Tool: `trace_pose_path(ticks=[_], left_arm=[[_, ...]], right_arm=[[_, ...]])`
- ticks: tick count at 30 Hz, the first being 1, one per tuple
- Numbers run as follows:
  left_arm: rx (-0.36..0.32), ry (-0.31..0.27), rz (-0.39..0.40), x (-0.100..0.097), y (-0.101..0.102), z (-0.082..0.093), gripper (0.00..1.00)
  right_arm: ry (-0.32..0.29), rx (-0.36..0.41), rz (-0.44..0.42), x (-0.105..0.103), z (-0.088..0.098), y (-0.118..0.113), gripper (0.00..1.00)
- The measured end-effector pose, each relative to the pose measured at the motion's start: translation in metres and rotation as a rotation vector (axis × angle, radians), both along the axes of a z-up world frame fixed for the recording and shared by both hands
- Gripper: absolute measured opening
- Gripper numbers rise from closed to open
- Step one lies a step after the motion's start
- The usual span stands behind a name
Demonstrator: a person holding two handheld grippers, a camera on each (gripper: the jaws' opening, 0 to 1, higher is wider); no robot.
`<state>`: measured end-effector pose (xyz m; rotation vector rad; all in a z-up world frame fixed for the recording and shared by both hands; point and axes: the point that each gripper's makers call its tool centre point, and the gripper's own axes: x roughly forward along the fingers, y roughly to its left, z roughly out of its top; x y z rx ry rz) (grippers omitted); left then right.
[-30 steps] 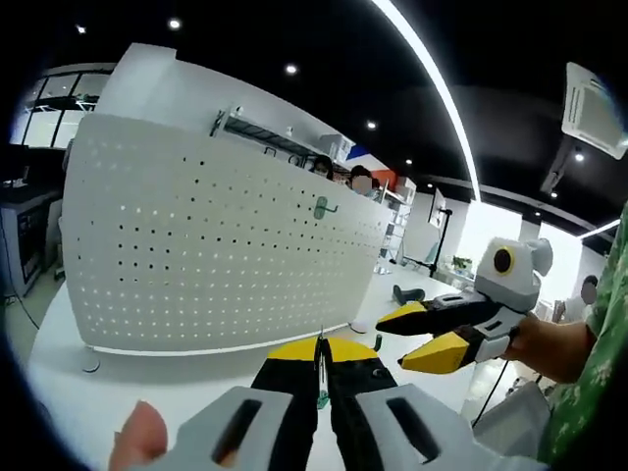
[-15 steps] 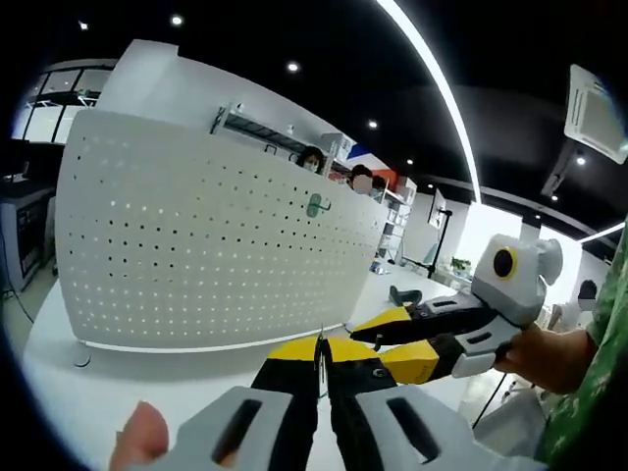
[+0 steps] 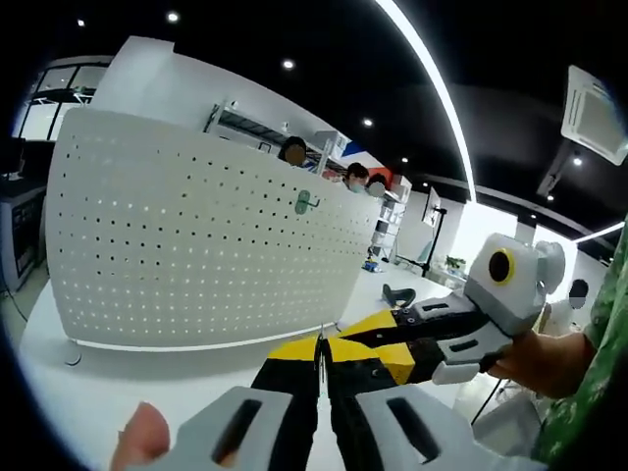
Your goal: Insert the hook assembly into the mounting plate slot until the hook locks in place.
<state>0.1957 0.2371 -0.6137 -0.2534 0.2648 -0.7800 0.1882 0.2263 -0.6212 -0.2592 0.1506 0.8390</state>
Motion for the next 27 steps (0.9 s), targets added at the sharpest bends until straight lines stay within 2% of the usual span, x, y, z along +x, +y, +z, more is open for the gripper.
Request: trace_pose_path(ticks=[27], left_arm=[[-0.018,0.008,0.003,-0.0013,-0.0038,0.0026,0.02]], right_arm=[[-0.017,-0.011,-0.026,0.0025,-0.0004,-0.0021,0.02]])
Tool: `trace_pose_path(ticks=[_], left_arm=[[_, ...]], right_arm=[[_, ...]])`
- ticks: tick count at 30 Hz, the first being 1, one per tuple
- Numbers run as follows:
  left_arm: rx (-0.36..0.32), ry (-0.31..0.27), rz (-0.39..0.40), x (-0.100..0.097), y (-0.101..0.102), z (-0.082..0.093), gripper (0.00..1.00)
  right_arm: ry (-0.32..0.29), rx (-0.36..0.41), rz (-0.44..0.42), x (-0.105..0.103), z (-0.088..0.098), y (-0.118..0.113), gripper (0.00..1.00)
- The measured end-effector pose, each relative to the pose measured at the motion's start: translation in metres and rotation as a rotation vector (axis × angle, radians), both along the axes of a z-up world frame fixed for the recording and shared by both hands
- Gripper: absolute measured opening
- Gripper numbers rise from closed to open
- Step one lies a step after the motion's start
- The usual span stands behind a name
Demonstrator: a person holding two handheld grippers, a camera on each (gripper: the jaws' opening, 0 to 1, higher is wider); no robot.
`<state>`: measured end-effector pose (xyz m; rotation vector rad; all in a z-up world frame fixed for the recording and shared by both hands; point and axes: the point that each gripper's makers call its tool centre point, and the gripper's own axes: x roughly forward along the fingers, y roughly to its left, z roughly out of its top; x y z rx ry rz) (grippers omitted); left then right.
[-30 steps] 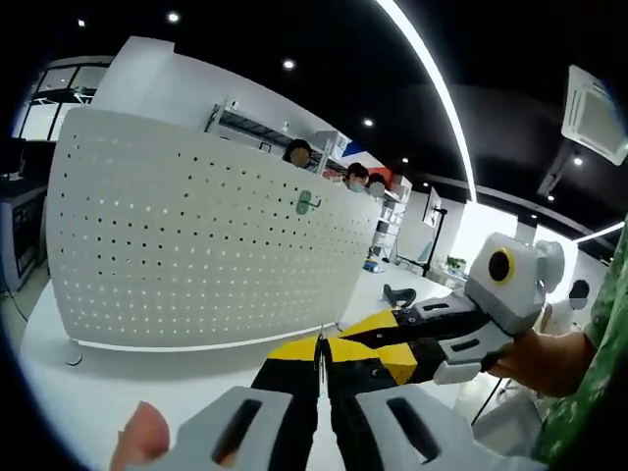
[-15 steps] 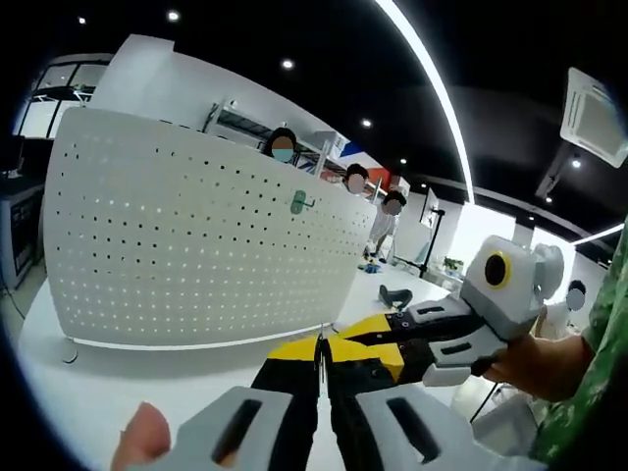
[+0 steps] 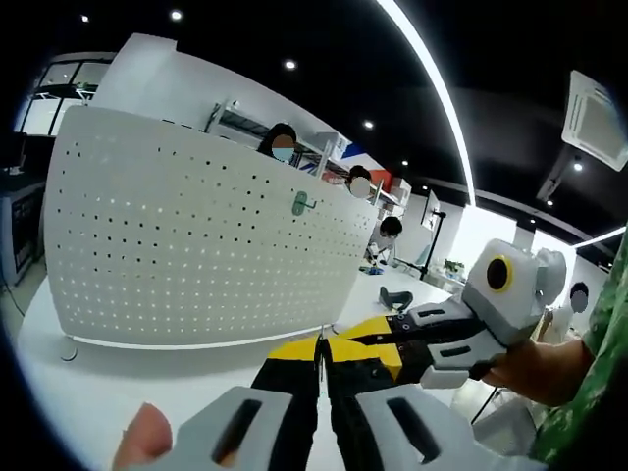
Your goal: Insert the hook assembly into the mounting plate slot until the hook locks in place.
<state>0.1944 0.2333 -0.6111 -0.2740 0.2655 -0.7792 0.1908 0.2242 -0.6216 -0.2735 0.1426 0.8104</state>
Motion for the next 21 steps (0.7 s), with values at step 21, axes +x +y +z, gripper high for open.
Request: trace_pose_path(ticks=[21], left_arm=[[-0.004,-0.032,-0.011,0.0005,-0.0018,0.0024,0.03]], right_arm=[[0.024,0.026,-0.009,0.0001,0.0013,-0.0017,0.01]])
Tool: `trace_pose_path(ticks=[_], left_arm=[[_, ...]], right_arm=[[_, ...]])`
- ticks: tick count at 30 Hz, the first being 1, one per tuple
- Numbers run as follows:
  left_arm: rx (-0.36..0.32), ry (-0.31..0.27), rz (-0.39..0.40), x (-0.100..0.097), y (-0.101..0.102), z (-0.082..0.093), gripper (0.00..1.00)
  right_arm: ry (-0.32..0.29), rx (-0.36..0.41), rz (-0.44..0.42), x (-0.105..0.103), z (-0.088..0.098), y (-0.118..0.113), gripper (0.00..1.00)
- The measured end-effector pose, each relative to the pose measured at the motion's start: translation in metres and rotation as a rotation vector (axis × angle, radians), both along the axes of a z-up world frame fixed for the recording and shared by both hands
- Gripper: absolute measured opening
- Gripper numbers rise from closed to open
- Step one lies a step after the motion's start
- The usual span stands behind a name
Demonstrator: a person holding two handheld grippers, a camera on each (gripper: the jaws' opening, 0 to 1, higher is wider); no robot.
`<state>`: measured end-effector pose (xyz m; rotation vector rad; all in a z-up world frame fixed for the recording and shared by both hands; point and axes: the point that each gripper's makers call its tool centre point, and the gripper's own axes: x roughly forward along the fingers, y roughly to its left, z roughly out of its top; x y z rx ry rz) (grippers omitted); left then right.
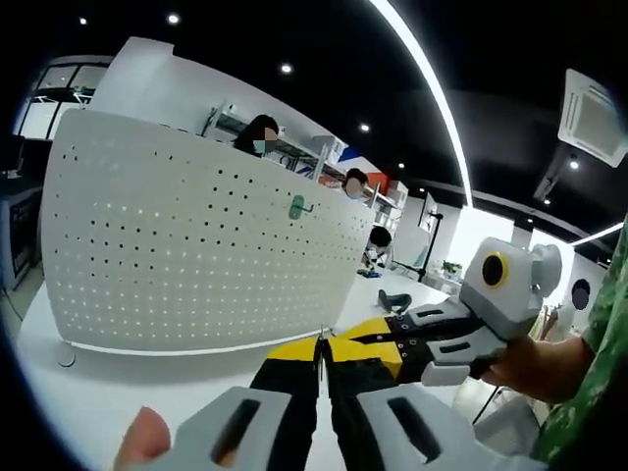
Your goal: Insert the hook assembly into the mounting plate slot until the hook locks in place.
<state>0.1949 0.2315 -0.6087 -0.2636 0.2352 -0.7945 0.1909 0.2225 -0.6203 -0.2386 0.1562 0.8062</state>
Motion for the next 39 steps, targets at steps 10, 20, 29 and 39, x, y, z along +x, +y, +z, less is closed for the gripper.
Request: trace_pose_path(ticks=[10,20,29,39], left_arm=[[0.0,-0.017,-0.028,-0.002,-0.004,0.003,0.1],[0.005,-0.028,-0.062,-0.007,-0.006,0.004,0.17],[0.035,-0.052,-0.116,-0.015,-0.012,0.002,0.24],[0.095,-0.074,-0.172,-0.027,-0.016,-0.006,0.34]], right_arm=[[0.004,0.002,-0.008,0.001,0.0,-0.003,0.01],[0.009,0.011,-0.023,0.003,0.0,-0.01,0.01],[0.022,0.021,-0.04,0.006,-0.001,-0.015,0.01],[0.036,0.035,-0.06,0.009,-0.002,-0.022,0.01]])
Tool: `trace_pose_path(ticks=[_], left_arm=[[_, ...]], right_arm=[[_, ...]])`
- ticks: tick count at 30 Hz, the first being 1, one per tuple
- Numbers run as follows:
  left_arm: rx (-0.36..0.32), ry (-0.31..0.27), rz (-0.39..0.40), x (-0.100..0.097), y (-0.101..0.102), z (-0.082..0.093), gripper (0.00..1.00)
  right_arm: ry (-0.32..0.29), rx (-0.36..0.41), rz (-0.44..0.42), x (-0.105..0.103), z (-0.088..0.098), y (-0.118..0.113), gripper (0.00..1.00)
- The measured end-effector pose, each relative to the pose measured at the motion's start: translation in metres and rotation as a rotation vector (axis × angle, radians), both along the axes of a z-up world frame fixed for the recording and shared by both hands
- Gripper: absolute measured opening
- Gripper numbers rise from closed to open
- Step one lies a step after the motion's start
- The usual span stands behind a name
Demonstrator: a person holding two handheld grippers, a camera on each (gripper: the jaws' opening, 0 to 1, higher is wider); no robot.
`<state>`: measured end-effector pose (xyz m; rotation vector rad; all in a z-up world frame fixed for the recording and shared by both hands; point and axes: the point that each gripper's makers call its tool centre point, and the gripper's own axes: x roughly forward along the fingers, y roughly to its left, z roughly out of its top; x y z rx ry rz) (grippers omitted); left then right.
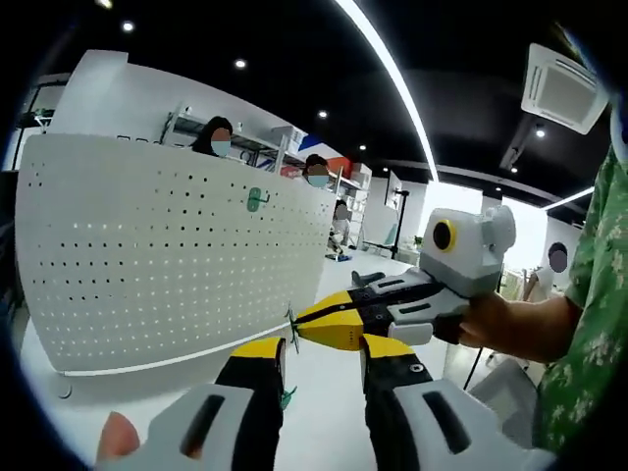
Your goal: Insert the hook assembly into the mounting plate slot until the hook locks in place.
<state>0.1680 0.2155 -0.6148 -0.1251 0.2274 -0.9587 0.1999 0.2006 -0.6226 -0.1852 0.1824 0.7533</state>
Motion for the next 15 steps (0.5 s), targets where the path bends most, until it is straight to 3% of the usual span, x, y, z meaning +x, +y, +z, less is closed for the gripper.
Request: trace_pose_path(ticks=[6,15], left_arm=[[0.001,-0.002,-0.014,-0.004,0.002,-0.002,0.41],[-0.017,-0.014,-0.065,-0.011,0.001,0.0,0.64]], right_arm=[[0.011,0.005,-0.01,0.002,-0.003,-0.003,0.01],[0.031,0.02,-0.026,0.007,-0.006,-0.006,0.01]])
